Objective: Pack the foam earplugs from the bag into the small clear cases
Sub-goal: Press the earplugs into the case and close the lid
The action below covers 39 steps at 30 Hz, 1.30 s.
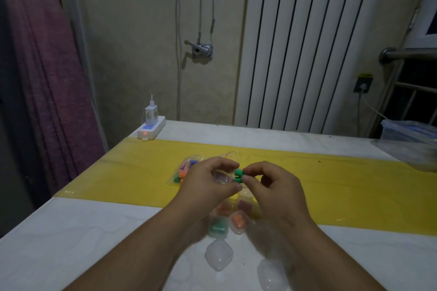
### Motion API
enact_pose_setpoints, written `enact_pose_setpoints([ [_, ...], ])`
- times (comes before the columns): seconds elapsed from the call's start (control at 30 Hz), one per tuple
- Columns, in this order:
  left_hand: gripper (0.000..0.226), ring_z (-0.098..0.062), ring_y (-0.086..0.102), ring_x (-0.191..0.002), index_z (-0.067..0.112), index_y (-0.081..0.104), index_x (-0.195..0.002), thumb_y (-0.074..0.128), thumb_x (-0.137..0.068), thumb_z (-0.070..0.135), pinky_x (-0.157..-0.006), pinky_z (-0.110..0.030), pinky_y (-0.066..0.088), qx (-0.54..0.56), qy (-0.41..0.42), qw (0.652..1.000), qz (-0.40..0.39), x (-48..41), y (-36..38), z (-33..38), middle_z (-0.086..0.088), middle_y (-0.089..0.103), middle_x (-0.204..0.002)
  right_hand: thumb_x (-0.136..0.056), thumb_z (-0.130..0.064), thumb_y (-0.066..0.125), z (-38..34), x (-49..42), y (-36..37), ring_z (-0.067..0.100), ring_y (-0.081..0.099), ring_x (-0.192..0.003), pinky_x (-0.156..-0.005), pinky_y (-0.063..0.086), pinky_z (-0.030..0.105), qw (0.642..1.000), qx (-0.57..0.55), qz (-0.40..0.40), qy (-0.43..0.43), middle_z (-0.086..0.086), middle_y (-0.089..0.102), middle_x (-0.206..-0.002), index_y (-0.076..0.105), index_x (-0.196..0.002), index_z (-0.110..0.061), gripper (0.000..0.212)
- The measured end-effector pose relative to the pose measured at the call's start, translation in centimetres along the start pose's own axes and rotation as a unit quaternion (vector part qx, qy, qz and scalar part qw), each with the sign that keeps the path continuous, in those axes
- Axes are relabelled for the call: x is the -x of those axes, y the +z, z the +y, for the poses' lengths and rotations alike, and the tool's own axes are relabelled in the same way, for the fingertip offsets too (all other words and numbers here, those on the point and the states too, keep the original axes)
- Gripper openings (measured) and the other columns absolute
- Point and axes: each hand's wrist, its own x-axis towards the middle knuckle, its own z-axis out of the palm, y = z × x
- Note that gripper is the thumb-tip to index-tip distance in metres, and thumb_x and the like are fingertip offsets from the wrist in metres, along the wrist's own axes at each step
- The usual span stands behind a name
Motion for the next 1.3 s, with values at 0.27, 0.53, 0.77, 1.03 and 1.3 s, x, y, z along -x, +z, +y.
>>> enact_pose_setpoints([
  [0.27,0.035,0.007,0.065,-0.08,0.03,0.073,-0.09,0.087,-0.066,0.008,-0.07,-0.008,0.047,0.036,-0.014,0.999,0.008,-0.1,-0.1,-0.1,0.025,0.068,-0.079,-0.086,-0.031,0.07,1.6,-0.7,0.7,-0.001,0.052,-0.078,-0.062,0.035,0.008,0.996,0.083,0.02,-0.004,-0.013,0.057,-0.091,0.075,-0.085,-0.031,0.006],
  [0.53,0.041,0.0,0.066,-0.084,0.034,0.071,-0.099,0.084,-0.07,0.007,-0.073,-0.017,0.054,0.043,-0.024,0.999,-0.016,0.2,-0.3,0.1,0.018,0.07,-0.089,-0.086,-0.018,0.071,1.3,-0.6,0.6,0.014,0.067,-0.072,-0.062,0.056,0.027,0.99,-0.1,0.013,0.103,0.0,0.071,-0.082,0.064,-0.092,-0.023,0.011],
  [0.77,0.015,-0.032,0.067,-0.077,0.009,0.057,-0.097,0.046,-0.099,0.02,-0.066,-0.035,0.059,0.374,-0.162,0.913,-0.038,0.2,-0.4,1.3,-0.03,0.067,-0.097,-0.085,-0.007,0.072,1.0,-0.9,-0.1,0.015,0.065,-0.062,-0.052,0.049,0.016,0.975,-0.183,0.034,0.117,0.01,0.07,-0.079,0.07,-0.089,-0.009,0.005],
  [1.03,0.028,-0.024,0.07,-0.089,0.006,0.067,-0.114,0.056,-0.092,-0.005,-0.075,-0.029,0.058,0.333,-0.118,0.932,-0.079,0.1,-0.2,0.4,-0.018,0.071,-0.103,-0.091,-0.012,0.065,0.8,-0.6,0.2,0.014,0.065,-0.06,-0.058,0.054,0.025,0.969,-0.211,0.03,0.122,0.007,0.072,-0.073,0.072,-0.085,-0.009,0.009],
  [1.3,0.034,-0.024,0.07,-0.096,0.015,0.068,-0.111,0.07,-0.082,-0.003,-0.083,-0.035,0.058,0.235,-0.083,0.966,-0.064,-0.1,-0.5,-0.2,-0.011,0.073,-0.101,-0.087,-0.022,0.071,0.1,-0.4,0.0,0.017,0.07,-0.07,-0.068,0.06,0.033,0.96,-0.225,-0.043,0.161,0.008,0.074,-0.079,0.073,-0.09,-0.01,0.012],
])
